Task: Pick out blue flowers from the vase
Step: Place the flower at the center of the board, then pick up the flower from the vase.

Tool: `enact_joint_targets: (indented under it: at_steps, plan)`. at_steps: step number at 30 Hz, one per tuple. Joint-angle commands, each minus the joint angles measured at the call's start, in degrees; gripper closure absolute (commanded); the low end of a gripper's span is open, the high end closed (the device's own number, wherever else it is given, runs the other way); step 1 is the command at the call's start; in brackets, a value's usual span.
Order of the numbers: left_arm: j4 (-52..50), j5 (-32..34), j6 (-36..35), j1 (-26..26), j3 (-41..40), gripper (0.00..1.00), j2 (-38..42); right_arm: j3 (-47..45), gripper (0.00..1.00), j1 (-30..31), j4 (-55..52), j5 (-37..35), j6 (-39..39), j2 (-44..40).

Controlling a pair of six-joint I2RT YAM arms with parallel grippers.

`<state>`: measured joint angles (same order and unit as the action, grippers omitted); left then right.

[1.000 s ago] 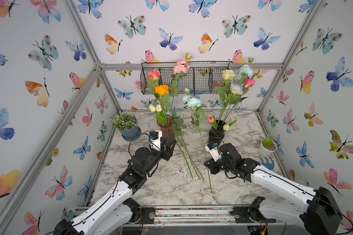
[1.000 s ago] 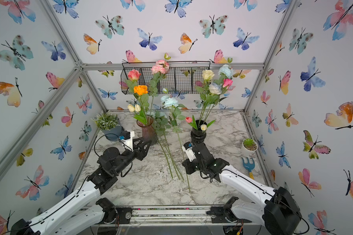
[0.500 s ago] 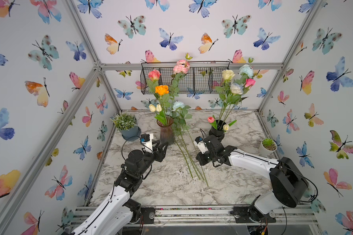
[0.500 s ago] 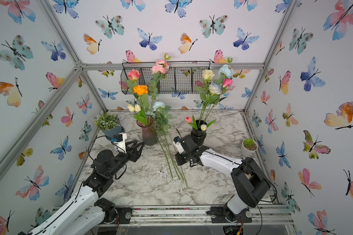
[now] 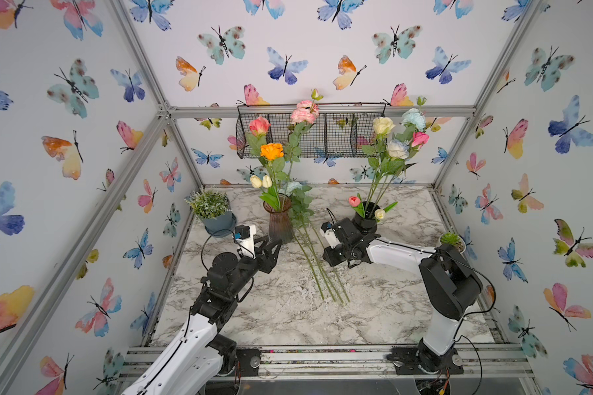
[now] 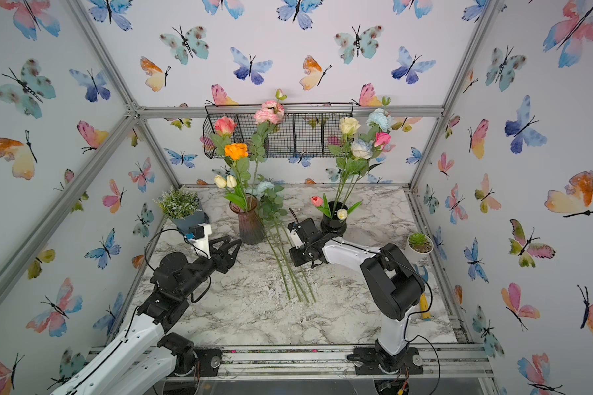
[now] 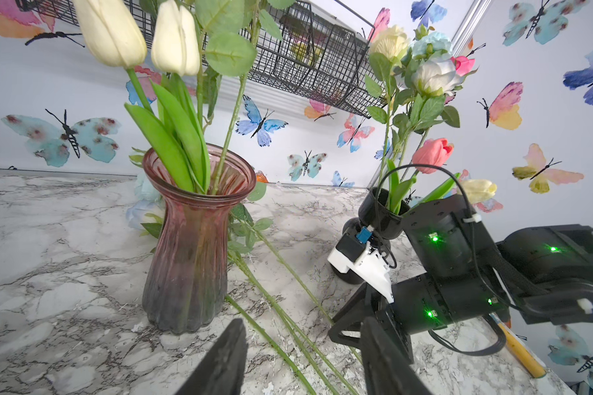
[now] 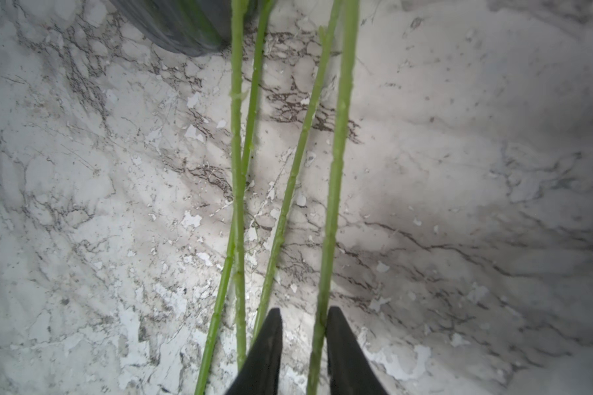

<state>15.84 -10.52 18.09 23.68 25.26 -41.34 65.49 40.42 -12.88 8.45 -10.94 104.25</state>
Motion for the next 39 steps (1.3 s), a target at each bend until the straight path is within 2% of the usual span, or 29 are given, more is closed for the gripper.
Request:
enact_joint_targets:
  at_steps: [1, 7, 15, 20, 22, 23, 24, 26, 28, 30, 39]
  plan:
    - [0.16, -1.51, 0.34, -0.38, -0.21, 0.46, 0.39, 0.85, 0.69, -0.3, -1.59, -2.83, 0.74, -0.59]
    - [1.04, -2.47, 0.95, -0.38, 0.06, 0.46, -0.79, -1.48, 0.63, -0.35, -3.54, -5.95, 0.5, -7.63]
    - [1.07, -4.7, -0.15, 0.11, 0.92, 0.44, -2.8, -8.32, 0.61, -0.26, -6.96, -8.58, 0.39, -27.32]
    - [0.54, -1.38, -2.56, 5.33, 3.1, 0.42, -4.55, -14.48, 0.58, -0.54, -8.99, -15.98, -0.5, -42.76]
    - [0.43, 0.89, -4.4, 8.84, 5.49, 0.42, -6.95, -15.02, 0.57, -1.07, -10.39, -21.77, -1.35, -47.4]
    - [0.46, 1.91, -5.4, 10.6, 7.0, 0.42, -8.77, -15.8, 0.57, -2.32, -9.13, -26.05, -2.03, -49.79]
    - [0.57, 2.78, -6.0, 12.31, 8.53, 0.42, -10.6, -16.02, 0.57, -4.91, -7.7, -26.5, -2.15, -51.63]
    - [1.3, 3.48, -6.86, 15.01, 10.88, 0.42, -13.87, -15.48, 0.58, -13.26, -4.24, -18.25, -2.29, -53.82]
    - [2.09, 4.05, -7.18, 17.34, 12.35, 0.42, -16.42, -13.28, 0.58, -20.09, -1.49, -10.72, -2.51, -53.36]
    - [2.59, 4.44, -7.36, 19.2, 13.06, 0.43, -18.06, -8.49, 0.58, -22.75, -0.83, -7.31, -1.42, -49.8]
    - [1.11, 6.12, -7.36, 20.36, 11.27, 0.43, -15.93, 18.09, 0.59, -24.87, -8.81, -4.23, 5.54, -29.6]
